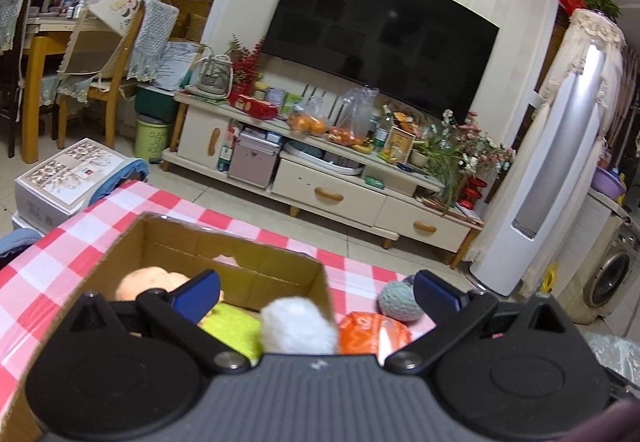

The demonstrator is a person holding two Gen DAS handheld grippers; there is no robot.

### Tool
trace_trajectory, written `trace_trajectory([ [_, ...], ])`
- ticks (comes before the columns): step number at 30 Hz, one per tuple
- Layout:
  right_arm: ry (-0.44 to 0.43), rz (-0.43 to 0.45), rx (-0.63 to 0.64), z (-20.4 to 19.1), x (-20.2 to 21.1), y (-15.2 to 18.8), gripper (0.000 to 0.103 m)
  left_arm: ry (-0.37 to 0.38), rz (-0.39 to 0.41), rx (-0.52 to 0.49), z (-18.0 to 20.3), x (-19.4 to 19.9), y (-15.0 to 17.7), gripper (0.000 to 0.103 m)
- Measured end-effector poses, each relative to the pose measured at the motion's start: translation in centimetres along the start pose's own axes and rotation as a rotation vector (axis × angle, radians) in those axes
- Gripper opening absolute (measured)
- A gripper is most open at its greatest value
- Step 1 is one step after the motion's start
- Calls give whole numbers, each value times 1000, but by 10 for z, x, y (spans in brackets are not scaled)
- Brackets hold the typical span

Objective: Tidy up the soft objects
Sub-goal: 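Open both tools to drop the plushes into the box, then move left tool to floral pouch while right tool moves to purple knit hat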

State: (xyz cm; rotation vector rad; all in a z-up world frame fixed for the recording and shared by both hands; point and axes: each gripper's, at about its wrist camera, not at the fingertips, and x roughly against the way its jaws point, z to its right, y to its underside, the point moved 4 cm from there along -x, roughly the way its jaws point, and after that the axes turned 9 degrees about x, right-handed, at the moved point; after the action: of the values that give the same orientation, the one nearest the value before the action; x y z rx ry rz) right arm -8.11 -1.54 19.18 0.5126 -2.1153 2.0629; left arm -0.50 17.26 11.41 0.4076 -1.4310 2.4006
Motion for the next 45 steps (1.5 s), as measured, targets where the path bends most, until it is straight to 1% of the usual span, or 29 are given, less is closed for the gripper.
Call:
trace_trajectory([
  [3, 32, -11, 4, 5, 4, 6, 103, 17, -10, -9, 9, -1, 6, 102],
  [10, 87, -7, 6, 26, 17, 15, 103, 47, -35, -41, 31, -5, 23, 102],
  [19, 149, -15, -40, 63, 25, 29, 103, 91, -91, -129, 66, -11, 53, 102],
  [28, 200, -31, -110, 111, 26, 50, 103, 138, -162, -221, 99, -21, 86, 102],
  [36, 238, -52, -140, 138, 24, 67, 103, 168, -227, -284, 121, -26, 118, 102],
  [41, 255, -70, -161, 156, 22, 78, 103, 190, -280, -326, 133, -29, 140, 102],
  [45, 245, -94, -176, 167, 17, 87, 103, 205, -340, -347, 141, -34, 160, 102],
])
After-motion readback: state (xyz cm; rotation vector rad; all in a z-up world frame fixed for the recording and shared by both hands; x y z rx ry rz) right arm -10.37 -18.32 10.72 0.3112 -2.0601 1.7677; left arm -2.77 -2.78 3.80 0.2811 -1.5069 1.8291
